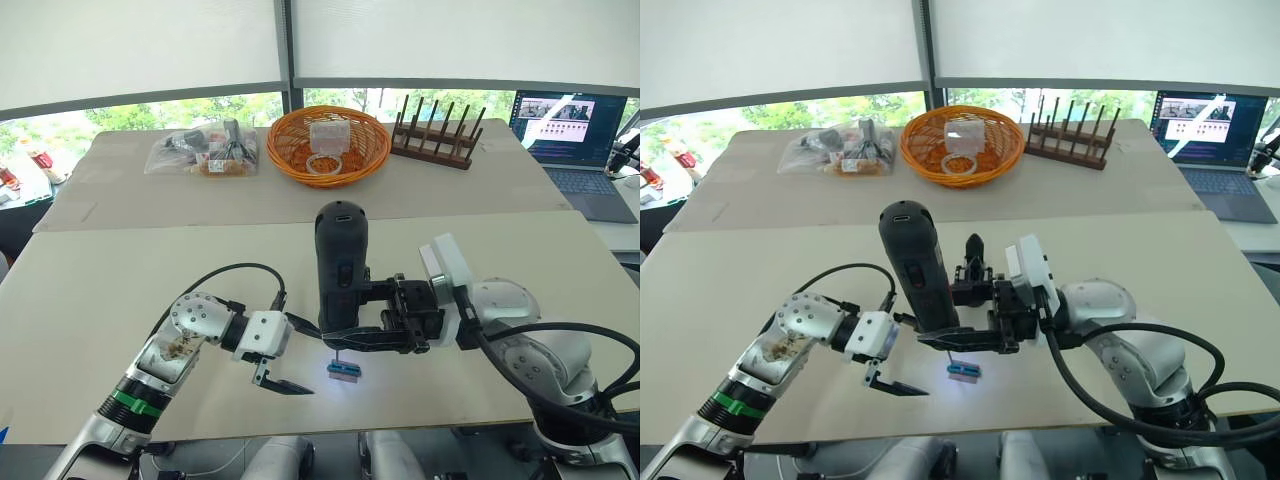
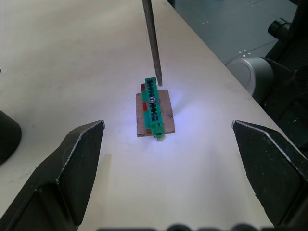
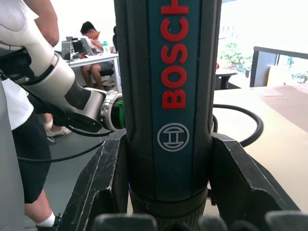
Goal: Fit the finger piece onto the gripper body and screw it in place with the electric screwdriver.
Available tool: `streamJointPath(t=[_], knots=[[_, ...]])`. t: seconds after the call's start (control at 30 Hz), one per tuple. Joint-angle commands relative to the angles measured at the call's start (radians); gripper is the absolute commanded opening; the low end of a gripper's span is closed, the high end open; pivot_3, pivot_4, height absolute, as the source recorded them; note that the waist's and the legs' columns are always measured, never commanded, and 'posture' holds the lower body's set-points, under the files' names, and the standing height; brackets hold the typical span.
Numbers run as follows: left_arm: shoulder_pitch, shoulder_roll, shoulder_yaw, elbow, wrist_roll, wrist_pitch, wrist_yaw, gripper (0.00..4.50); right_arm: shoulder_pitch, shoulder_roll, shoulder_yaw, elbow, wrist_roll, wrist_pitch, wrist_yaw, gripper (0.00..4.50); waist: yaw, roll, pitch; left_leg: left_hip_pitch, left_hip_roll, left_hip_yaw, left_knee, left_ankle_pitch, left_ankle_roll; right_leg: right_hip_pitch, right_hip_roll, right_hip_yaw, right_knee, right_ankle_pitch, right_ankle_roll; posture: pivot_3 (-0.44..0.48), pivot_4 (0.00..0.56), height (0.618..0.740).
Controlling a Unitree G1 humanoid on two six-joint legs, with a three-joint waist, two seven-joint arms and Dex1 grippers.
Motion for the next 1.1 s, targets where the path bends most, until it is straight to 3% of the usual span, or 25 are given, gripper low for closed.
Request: streamJointPath(t=[0.03, 1.1], knots=[[0.005, -0.015, -0.013, -0.015, 0.011, -0.038, 0.029, 4.50, 0.014, 0.006, -0.006, -0.044, -0.011, -0.055, 0.010, 1.96, 0.000, 0.000, 0.000, 0.000, 0.000, 0.000, 0.000, 0.000, 0.000, 0.000, 0.000, 0.000, 0.000, 0.000, 0.000, 0.000, 0.150, 0.740], [-0.020, -0.026, -0.021, -0.033, 0.001, -0.004, 0.065, 4.50, 0.055, 0.006, 0.000, -0.031, -0.081, -0.091, 0.029, 1.96, 0.001, 0.000, 0.000, 0.000, 0.000, 0.000, 0.000, 0.000, 0.000, 0.000, 0.000, 0.000, 0.000, 0.000, 0.000, 0.000, 0.150, 0.740]])
